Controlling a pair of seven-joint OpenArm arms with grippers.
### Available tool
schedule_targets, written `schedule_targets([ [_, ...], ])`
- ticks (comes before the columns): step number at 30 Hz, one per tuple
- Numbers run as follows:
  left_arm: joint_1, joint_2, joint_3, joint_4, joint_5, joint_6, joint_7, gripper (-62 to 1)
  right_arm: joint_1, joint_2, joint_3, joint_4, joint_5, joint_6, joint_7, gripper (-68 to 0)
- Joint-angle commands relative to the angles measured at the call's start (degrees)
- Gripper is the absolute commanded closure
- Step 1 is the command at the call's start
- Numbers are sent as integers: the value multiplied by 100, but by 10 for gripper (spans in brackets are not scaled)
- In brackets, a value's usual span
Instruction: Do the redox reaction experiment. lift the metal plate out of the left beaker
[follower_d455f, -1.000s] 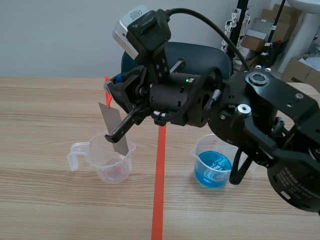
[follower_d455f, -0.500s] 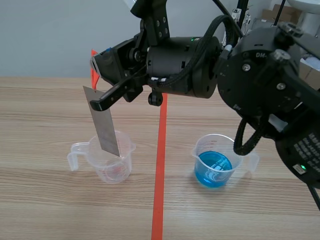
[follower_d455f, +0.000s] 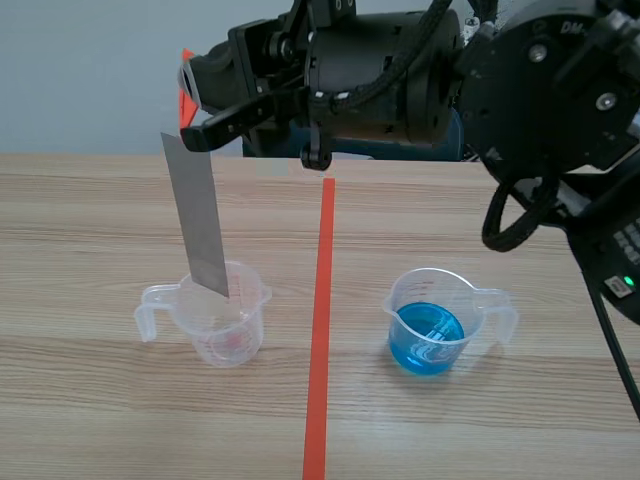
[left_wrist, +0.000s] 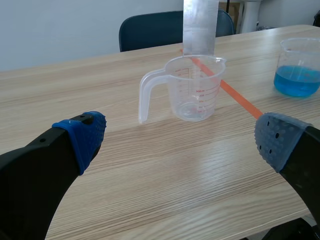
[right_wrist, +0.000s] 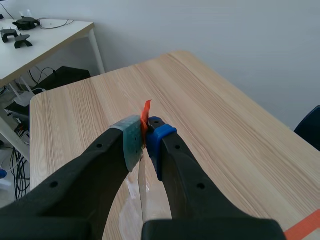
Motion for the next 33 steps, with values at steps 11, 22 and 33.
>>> schedule_targets([
  [11,26,11,15,92,-35,-9,-122,-623,208,15,168,457,396,-15,-22,-2],
  [22,26,11,15,92,-35,-9,-122,-623,302,13,181,457,686,-17,-105,-2],
  [33,26,11,15,92,-35,-9,-122,-623,302,13,356,457,730,-17,-107,-2],
])
